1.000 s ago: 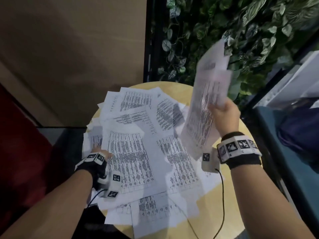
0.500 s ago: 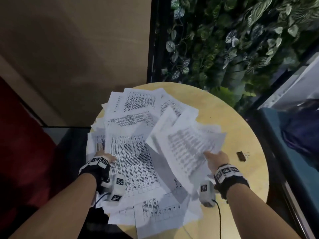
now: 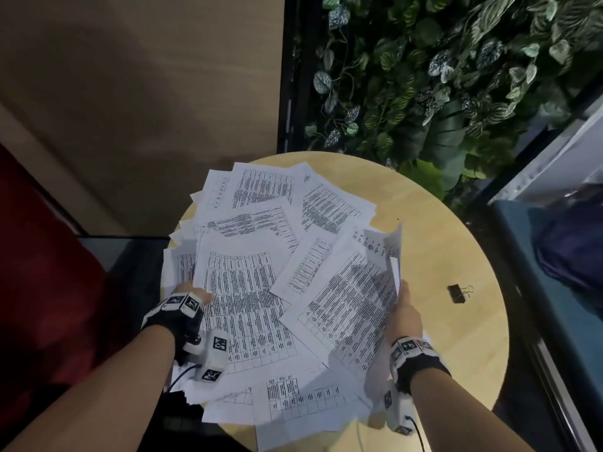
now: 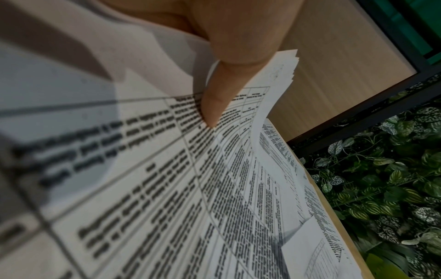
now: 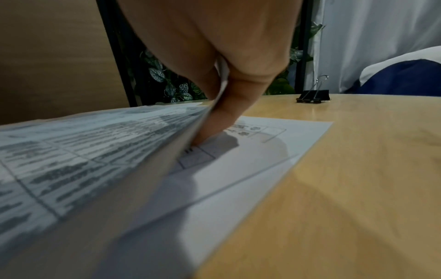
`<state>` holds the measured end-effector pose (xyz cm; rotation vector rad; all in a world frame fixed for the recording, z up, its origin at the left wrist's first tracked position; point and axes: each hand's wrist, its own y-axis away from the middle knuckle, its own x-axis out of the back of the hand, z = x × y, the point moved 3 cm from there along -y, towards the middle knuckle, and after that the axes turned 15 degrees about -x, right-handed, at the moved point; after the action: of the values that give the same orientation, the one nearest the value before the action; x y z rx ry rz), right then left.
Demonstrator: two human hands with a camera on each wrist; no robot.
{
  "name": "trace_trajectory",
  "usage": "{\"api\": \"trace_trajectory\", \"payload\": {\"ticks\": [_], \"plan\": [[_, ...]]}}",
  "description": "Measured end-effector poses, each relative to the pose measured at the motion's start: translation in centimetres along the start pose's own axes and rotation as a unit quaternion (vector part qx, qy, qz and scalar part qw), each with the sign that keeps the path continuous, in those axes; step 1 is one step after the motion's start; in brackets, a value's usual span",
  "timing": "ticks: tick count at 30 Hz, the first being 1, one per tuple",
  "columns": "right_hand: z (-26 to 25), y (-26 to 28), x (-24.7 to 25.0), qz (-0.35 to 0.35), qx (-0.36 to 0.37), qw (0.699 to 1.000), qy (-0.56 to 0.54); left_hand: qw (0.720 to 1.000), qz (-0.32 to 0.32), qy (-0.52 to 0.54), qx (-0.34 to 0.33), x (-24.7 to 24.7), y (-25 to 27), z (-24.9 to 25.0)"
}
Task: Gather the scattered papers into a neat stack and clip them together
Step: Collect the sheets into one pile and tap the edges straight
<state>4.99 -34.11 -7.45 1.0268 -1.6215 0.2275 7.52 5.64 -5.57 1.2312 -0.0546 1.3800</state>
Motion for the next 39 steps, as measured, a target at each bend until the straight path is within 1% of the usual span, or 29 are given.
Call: {"api": "trace_trajectory", "payload": {"ticks": [3,6,9,12,15,19,21,22,23,24,26,27,28,29,31,32,34,37,38,39], "plan": [[0.1,-0.3,0.1,0.031,0.016,0.999,0.034,1.0,0.007,-0.001,-0.006,-0.1,0.3,0.2],[0.1,-0.3,0.8,0.057,0.012,0.998,-0.003,1.0,0.003,-0.003,-0.009,-0.1,0.3,0.1],[0.1,-0.7,0.8,0.045,0.027,0.998,-0.022,1.0,0.005,0.001,-0.011,0.0,0.4,0.1],[0.0,-1.1,0.3,0.02,0.035,0.999,0.0,1.0,0.006,0.008,-0.013,-0.1,0.4,0.1],[0.2,-1.3,0.1,0.026,0.033,0.999,0.006,1.0,-0.001,0.021,-0.012,0.1,0.6,-0.1],[0.1,-1.7,0.2,0.028,-0.005,1.0,-0.013,0.999,0.005,0.045,-0.01,0.2,0.7,-0.3],[-0.2,-2.2,0.8,0.062,-0.039,0.997,-0.007,0.999,0.007,0.046,-0.006,0.3,0.8,-0.2],[-0.3,-2.3,1.3,0.084,-0.06,0.995,-0.017,0.999,0.009,0.05,-0.004,0.3,0.8,-0.2],[-0.6,-2.4,1.9,0.09,-0.074,0.992,-0.039,0.999,0.007,0.053,-0.001,0.3,0.8,-0.2],[-1.1,-2.5,2.5,0.076,-0.07,0.992,-0.073,0.999,0.007,0.05,-0.001,0.2,0.8,-0.2],[-2.6,-2.7,3.4,0.011,-0.011,0.992,-0.127,0.999,0.012,0.047,-0.002,0.0,0.5,-0.1],[-3.6,-2.7,3.7,-0.031,0.03,0.993,-0.114,0.999,0.014,0.041,-0.002,0.1,0.7,0.0],[-4.8,-2.7,3.8,-0.066,0.068,0.994,-0.048,0.999,0.018,0.035,-0.005,0.1,0.7,0.1],[-5.8,-2.9,3.7,-0.089,0.101,0.99,0.051,0.999,0.018,0.027,-0.005,0.1,0.9,0.2],[-7.8,-3.3,2.7,-0.108,0.138,0.961,0.214,1.0,0.017,0.019,-0.011,0.1,0.9,0.4],[-8.9,-3.4,2.1,-0.108,0.157,0.945,0.267,0.999,0.018,0.024,-0.012,0.2,0.8,0.3],[-10.9,-3.6,0.7,-0.095,0.197,0.921,0.323,1.0,0.017,0.022,-0.013,0.1,0.7,0.3],[-13.0,-2.9,-1.9,-0.122,0.257,0.882,0.375,1.0,0.022,0.015,-0.013,-0.1,0.6,0.3],[-13.3,-2.4,-2.4,-0.127,0.262,0.875,0.388,1.0,0.024,0.014,-0.013,-0.1,0.6,0.3],[-13.3,-2.1,-2.9,-0.121,0.265,0.873,0.39,1.0,0.024,0.012,-0.014,-0.1,0.6,0.3]]}}
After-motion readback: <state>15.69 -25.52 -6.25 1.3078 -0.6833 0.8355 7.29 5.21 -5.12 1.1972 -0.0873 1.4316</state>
